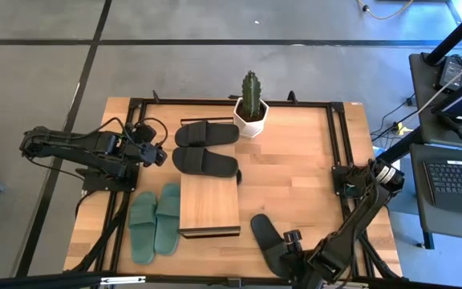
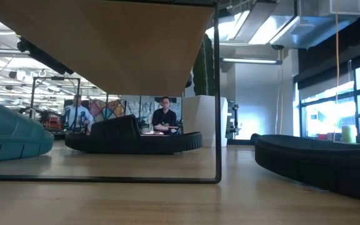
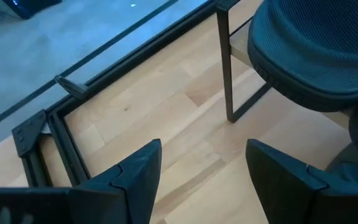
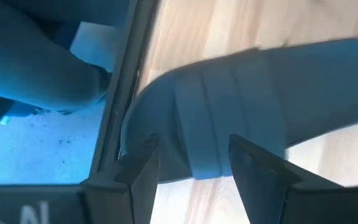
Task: Pick and place slides into the shelf
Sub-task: Put the black slides under the shelf
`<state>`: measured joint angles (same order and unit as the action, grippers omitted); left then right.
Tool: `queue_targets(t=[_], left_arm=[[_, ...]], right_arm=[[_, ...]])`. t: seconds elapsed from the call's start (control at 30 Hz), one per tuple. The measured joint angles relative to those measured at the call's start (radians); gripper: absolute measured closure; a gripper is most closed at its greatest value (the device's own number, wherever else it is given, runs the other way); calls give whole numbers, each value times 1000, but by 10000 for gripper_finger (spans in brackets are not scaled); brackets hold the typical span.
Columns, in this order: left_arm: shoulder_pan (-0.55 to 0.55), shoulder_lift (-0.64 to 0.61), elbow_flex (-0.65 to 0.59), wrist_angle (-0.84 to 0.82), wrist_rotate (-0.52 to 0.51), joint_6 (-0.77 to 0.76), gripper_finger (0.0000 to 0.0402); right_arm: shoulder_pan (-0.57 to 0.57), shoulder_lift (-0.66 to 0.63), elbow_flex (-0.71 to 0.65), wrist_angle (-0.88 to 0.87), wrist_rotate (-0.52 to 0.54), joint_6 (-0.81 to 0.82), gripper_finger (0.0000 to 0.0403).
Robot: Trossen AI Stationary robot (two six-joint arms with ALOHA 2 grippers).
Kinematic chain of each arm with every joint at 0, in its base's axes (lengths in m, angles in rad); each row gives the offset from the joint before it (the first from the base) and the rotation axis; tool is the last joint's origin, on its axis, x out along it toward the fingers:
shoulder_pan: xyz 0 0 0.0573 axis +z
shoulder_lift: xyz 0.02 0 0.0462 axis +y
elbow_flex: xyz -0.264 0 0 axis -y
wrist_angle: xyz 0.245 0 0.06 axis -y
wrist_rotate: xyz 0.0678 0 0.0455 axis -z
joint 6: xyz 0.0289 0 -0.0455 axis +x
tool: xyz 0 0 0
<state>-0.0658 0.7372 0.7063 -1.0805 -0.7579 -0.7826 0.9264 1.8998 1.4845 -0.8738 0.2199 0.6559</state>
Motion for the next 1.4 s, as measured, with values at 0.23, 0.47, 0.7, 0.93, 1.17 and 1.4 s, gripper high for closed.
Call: queue_targets(t=[0.23, 0.47, 0.7, 0.93, 1.17, 1.4], left_arm=[[0, 0, 0, 0, 0, 0, 177], [0, 0, 0, 6, 6, -46, 177], [0, 0, 0, 6, 17, -53, 177], [0, 0, 0, 5, 18, -53, 177], [0, 0, 0, 5, 18, -53, 177], [0, 0, 0, 5, 19, -55, 177]], right_arm=[[26, 80, 0, -2, -3, 61, 214], [29, 122, 0, 4, 33, 113, 214], [28, 136, 0, -50, 90, 144, 214], [28, 137, -2, -230, 173, 230, 214], [28, 137, -36, -275, 320, 227, 214], [28, 137, -172, -239, 327, 331, 214]])
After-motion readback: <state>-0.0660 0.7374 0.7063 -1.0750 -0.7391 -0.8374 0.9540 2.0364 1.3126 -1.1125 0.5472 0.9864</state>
